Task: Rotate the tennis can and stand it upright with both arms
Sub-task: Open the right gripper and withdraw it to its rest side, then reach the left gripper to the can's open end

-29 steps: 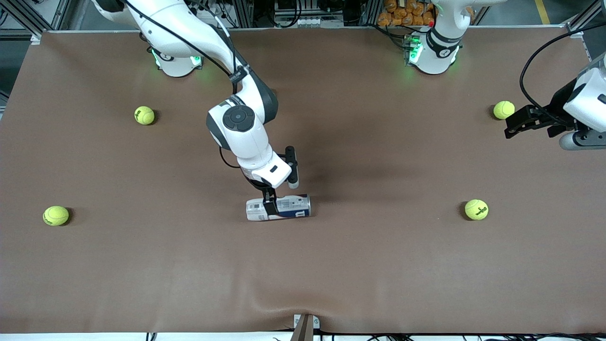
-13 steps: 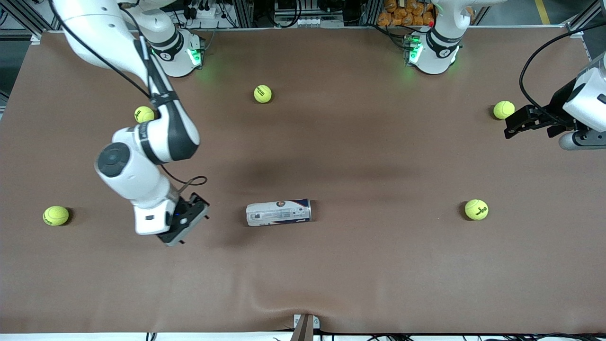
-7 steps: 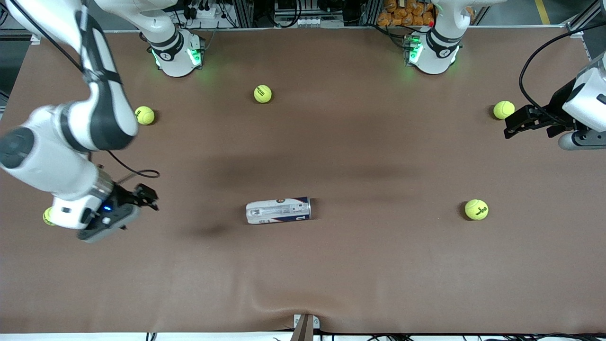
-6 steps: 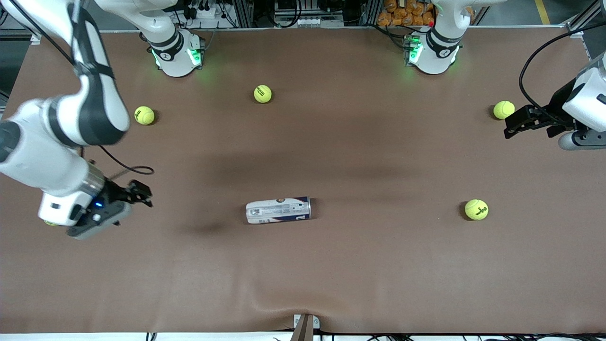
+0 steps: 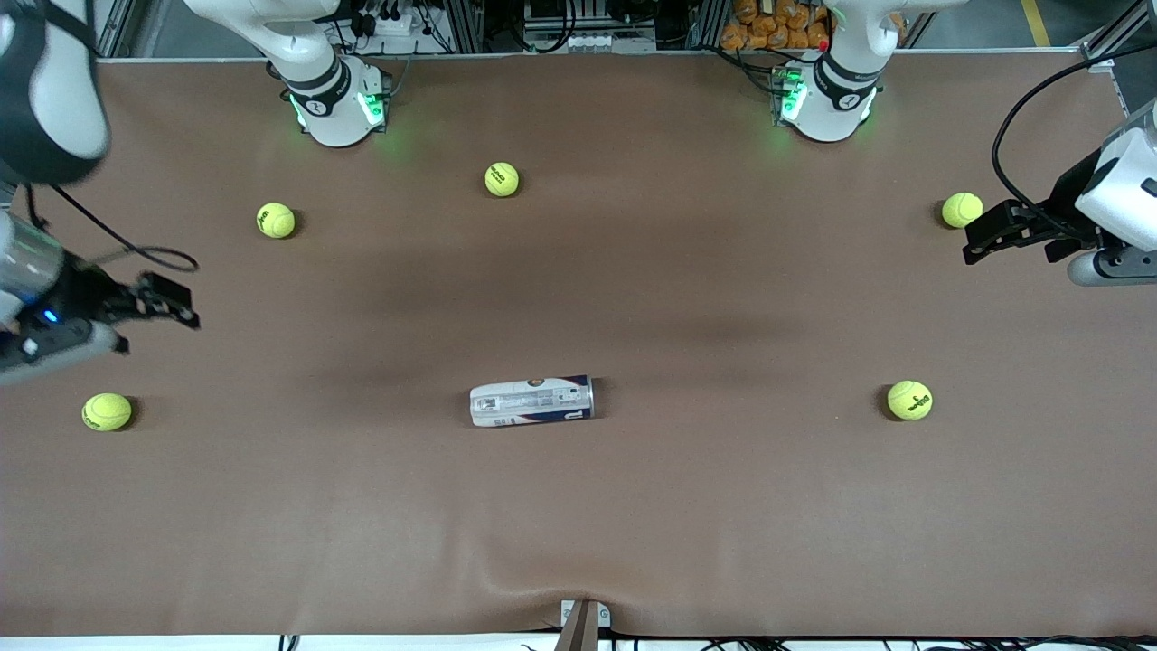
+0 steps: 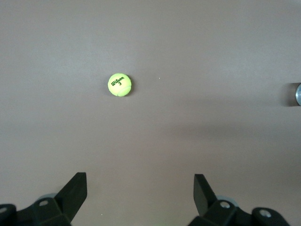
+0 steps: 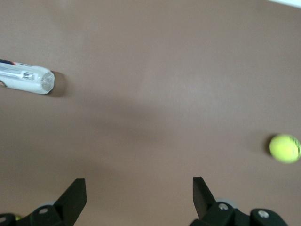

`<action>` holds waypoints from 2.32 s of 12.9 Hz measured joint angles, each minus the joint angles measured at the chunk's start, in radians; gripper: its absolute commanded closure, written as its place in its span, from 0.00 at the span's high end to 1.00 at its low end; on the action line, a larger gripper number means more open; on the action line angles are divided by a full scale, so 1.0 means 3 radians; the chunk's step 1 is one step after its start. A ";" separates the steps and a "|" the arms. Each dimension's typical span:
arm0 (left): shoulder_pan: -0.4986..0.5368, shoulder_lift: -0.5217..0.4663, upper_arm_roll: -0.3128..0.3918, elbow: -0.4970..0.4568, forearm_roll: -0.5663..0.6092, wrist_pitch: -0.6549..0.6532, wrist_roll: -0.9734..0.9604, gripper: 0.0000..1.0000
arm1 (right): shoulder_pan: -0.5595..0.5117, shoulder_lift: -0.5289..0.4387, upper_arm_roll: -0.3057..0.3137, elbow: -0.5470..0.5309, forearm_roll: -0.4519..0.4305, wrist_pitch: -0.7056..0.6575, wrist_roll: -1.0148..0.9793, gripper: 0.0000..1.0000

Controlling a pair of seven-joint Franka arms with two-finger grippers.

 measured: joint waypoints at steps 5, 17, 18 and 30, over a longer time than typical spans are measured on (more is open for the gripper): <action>-0.0017 0.0005 -0.0002 -0.0005 -0.0018 0.0000 0.0000 1.00 | -0.0109 -0.0393 -0.0001 0.0000 -0.0098 -0.0677 0.0786 1.00; -0.0258 0.1492 -0.0100 -0.0062 -0.1476 0.1529 0.0438 1.00 | -0.0117 -0.0459 -0.0001 0.0170 -0.0220 -0.0813 0.1075 1.00; -0.0292 0.1639 -0.0141 -0.0064 -0.1786 0.1719 0.0441 1.00 | -0.0117 -0.0457 -0.0001 0.0170 -0.0235 -0.0815 0.1076 1.00; -0.1001 0.2863 -0.0267 0.0115 -0.4859 0.2356 0.1232 0.89 | -0.0241 -0.0451 -0.0006 0.0173 -0.0276 -0.0827 0.1075 1.00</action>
